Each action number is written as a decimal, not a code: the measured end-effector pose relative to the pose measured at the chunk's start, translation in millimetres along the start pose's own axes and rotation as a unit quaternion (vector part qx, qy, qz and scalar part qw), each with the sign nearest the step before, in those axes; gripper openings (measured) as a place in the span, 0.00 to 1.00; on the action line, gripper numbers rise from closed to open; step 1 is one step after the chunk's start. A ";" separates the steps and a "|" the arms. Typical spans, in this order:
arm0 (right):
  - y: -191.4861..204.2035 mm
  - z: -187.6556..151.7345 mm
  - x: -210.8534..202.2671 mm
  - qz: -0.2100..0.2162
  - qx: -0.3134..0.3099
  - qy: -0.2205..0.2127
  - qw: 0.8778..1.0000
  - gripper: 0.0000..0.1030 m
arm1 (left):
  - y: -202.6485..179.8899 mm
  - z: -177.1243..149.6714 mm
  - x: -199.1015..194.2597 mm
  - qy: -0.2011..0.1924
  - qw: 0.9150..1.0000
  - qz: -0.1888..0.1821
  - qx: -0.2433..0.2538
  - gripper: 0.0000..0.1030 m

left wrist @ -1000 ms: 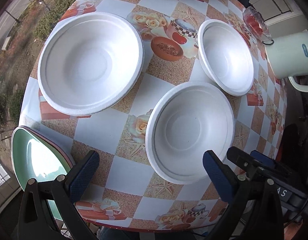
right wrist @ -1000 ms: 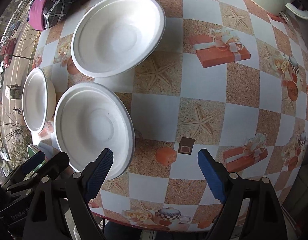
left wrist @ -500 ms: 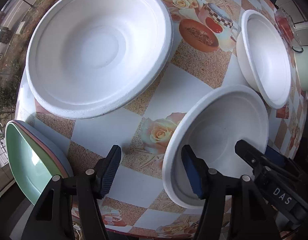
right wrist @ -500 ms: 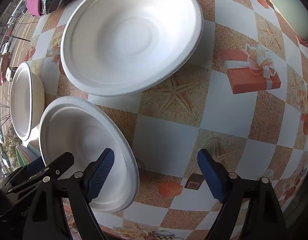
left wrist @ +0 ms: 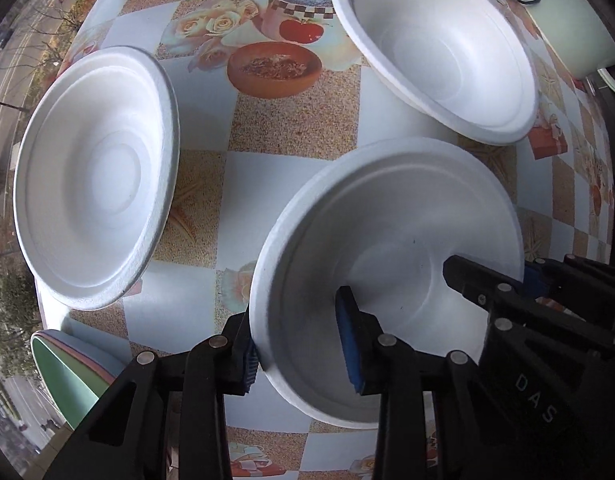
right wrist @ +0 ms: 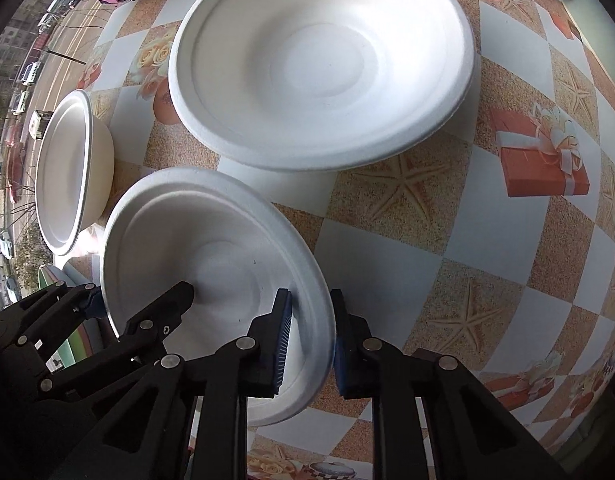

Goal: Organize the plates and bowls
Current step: 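Close both grippers on the white bowl rim and lift it, then carry the bowl with both grippers, lower it onto the table, open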

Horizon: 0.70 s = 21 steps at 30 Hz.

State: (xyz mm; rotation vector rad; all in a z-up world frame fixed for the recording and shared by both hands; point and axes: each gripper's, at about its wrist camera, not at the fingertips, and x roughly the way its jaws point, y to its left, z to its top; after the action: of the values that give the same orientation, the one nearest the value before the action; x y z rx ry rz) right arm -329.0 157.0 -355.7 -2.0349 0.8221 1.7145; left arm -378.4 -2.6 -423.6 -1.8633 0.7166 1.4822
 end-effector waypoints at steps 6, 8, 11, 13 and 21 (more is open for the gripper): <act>-23.7 -27.1 6.2 -0.004 0.018 0.013 1.000 0.19 | -24.0 -25.3 -2.4 0.001 0.998 0.009 0.063 0.36; -32.6 -43.0 9.0 -0.003 0.028 0.020 0.999 0.19 | -34.3 -41.8 -2.4 0.001 0.996 0.013 0.090 0.36; -44.9 -68.3 13.6 -0.004 0.041 0.030 0.999 0.20 | -49.4 -67.7 -2.0 0.005 0.991 0.016 0.130 0.37; -53.4 -85.9 17.5 -0.006 0.053 0.038 0.998 0.20 | -57.7 -84.6 -1.5 0.009 0.988 0.016 0.153 0.38; -78.9 -143.3 24.2 -0.014 0.087 0.050 0.995 0.22 | -96.0 -120.4 -0.5 0.026 0.972 0.017 0.233 0.38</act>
State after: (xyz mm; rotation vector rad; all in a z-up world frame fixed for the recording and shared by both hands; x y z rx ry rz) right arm -166.6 125.7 -357.8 -2.0174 0.9357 1.4809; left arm -231.2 -32.8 -390.1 -1.5367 1.0258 1.1615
